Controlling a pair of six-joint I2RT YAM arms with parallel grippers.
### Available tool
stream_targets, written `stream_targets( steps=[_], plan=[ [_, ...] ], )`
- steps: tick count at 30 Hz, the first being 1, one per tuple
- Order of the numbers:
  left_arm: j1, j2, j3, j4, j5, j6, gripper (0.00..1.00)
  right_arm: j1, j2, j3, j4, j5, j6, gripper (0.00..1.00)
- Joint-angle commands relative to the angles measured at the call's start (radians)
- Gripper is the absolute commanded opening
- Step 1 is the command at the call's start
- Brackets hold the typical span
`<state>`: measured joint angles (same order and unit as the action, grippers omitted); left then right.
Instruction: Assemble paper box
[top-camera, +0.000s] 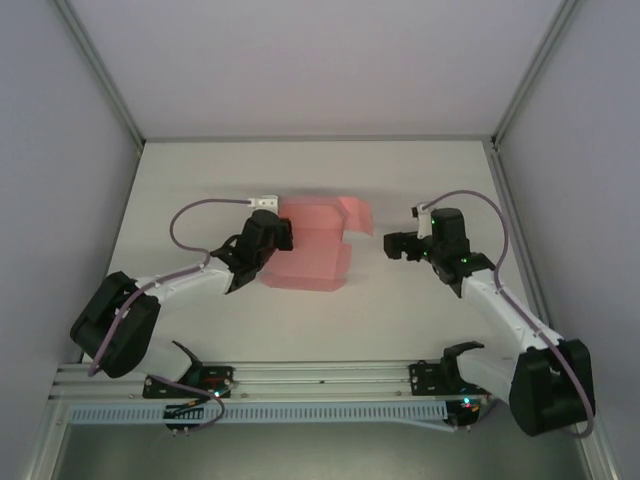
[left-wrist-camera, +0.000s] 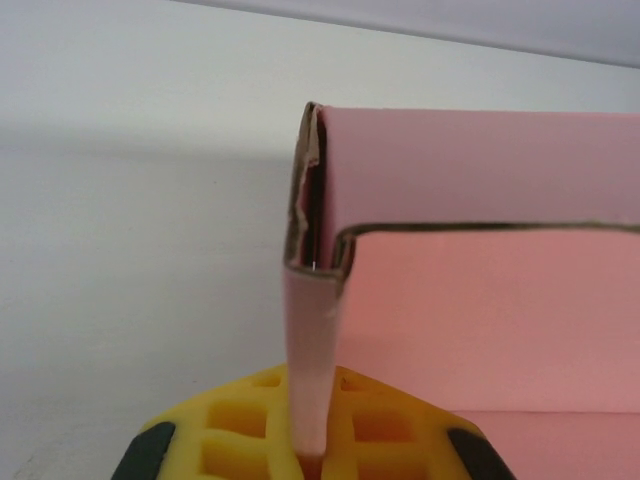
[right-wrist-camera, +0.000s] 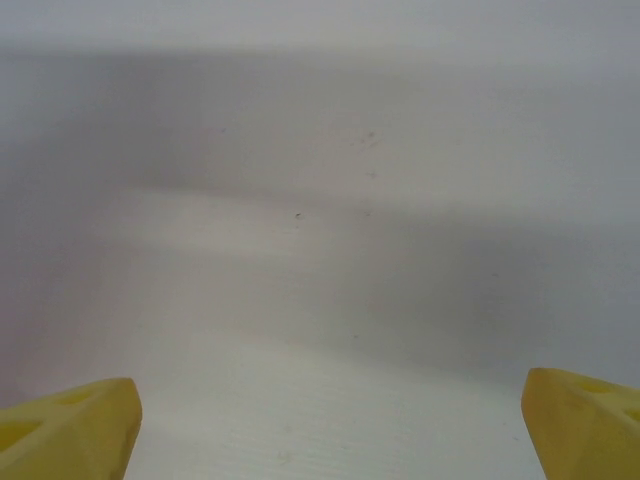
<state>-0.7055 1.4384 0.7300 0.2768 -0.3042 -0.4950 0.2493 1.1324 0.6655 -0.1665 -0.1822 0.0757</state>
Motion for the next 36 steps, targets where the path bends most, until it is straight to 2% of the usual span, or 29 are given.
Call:
stream_targets(
  steps=[1, 6, 11, 20, 23, 25, 31, 34, 36],
  plan=[
    [0.006, -0.021, -0.012, 0.040, 0.027, 0.015, 0.00, -0.003, 0.055, 0.085, 0.065, -0.107, -0.090, 0.97],
    [0.006, -0.022, -0.014, 0.042, 0.034, 0.017, 0.00, 0.012, 0.117, 0.131, 0.058, -0.195, -0.158, 0.97],
    [0.006, -0.018, -0.011, 0.043, 0.043, 0.024, 0.00, 0.072, 0.129, 0.140, 0.091, -0.299, -0.186, 0.96],
    [0.000, -0.006, -0.003, 0.045, 0.049, 0.022, 0.00, 0.216, 0.234, 0.187, 0.222, -0.297, -0.103, 0.94],
    [-0.003, -0.004, -0.002, 0.045, 0.041, 0.018, 0.00, 0.253, 0.285, 0.231, 0.196, -0.236, -0.100, 0.92],
    [-0.005, -0.008, -0.006, 0.045, 0.031, 0.013, 0.00, 0.278, 0.309, 0.257, 0.170, -0.133, -0.091, 0.88],
    [-0.007, 0.007, 0.008, 0.017, -0.001, 0.002, 0.00, 0.334, 0.329, 0.283, 0.153, 0.043, -0.078, 0.76],
    [-0.011, 0.010, 0.010, 0.016, -0.014, -0.002, 0.00, 0.368, 0.341, 0.304, 0.136, 0.185, -0.065, 0.64],
    [-0.018, 0.013, 0.025, -0.013, -0.043, -0.022, 0.00, 0.398, 0.354, 0.311, 0.131, 0.342, -0.036, 0.46]
  ],
)
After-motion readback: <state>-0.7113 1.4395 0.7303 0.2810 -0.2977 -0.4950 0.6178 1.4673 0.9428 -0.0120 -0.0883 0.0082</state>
